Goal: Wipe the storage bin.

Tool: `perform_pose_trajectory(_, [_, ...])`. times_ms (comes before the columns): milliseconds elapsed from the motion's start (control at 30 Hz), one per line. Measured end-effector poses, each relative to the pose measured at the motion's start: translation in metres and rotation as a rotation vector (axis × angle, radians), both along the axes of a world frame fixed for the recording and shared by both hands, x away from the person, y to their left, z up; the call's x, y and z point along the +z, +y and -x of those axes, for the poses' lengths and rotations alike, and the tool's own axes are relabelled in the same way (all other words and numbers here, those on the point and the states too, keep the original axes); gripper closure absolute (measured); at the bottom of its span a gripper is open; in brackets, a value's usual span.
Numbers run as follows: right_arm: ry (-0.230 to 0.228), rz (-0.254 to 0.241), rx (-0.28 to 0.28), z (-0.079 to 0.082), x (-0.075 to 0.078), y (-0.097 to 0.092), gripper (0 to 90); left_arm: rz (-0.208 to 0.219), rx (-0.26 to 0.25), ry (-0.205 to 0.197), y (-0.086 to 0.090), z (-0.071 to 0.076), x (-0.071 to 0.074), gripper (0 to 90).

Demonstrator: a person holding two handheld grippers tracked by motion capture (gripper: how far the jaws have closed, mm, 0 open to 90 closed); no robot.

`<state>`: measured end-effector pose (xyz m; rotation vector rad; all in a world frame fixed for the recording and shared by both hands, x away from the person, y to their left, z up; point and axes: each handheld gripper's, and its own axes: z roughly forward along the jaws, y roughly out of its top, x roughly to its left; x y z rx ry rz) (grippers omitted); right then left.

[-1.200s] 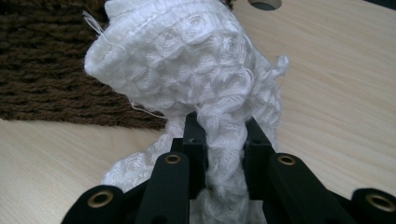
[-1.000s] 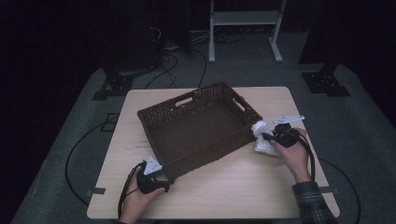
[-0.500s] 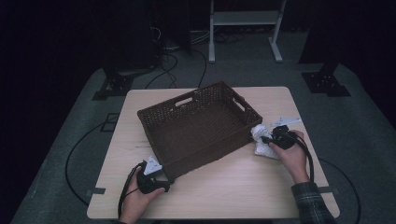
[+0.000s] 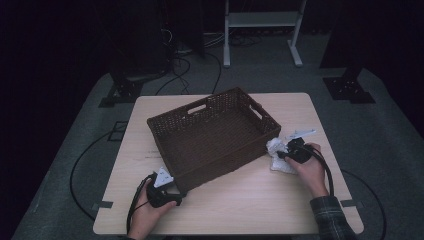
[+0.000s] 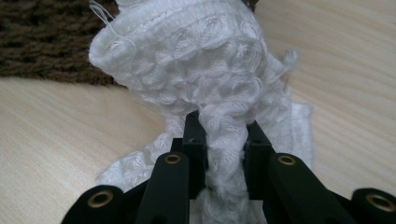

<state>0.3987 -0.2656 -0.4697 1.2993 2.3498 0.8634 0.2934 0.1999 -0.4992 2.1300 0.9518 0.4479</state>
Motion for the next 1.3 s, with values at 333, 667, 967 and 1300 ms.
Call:
perform_pose_trajectory(333, [0.015, 0.024, 0.018, 0.002, -0.004, 0.004, 76.0, 0.0, 0.0, 0.0, 0.0, 0.0, 0.0, 23.1])
perform_pose_trajectory(667, [-0.027, 0.015, 0.02, 0.01, 0.01, 0.002, 76.1, -0.002, -0.003, 0.003, 0.0, 0.0, 0.0, 23.2])
perform_pose_trajectory(967, [-0.093, -0.007, 0.023, 0.017, 0.027, 0.0, 76.2, -0.002, -0.004, 0.003, 0.0, 0.0, 0.0, 23.2])
perform_pose_trajectory(1300, [-0.138, -0.021, 0.035, 0.024, 0.041, 0.003, 76.3, -0.002, -0.003, 0.003, 0.0, 0.0, 0.0, 23.2])
